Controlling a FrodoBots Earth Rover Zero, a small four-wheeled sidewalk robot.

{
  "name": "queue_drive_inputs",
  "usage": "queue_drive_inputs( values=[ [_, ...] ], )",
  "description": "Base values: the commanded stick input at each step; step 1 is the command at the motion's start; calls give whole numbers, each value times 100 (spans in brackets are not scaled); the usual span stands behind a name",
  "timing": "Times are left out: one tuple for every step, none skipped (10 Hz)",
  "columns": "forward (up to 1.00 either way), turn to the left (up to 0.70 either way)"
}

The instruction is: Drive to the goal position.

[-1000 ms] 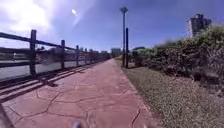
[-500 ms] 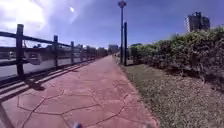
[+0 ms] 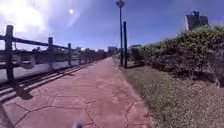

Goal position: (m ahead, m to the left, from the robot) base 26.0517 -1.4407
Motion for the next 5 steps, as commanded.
queue_drive_inputs(
  values=[
    [70, 0],
    [70, 3],
    [70, 32],
    [70, 35],
    [70, 35]
  ],
)
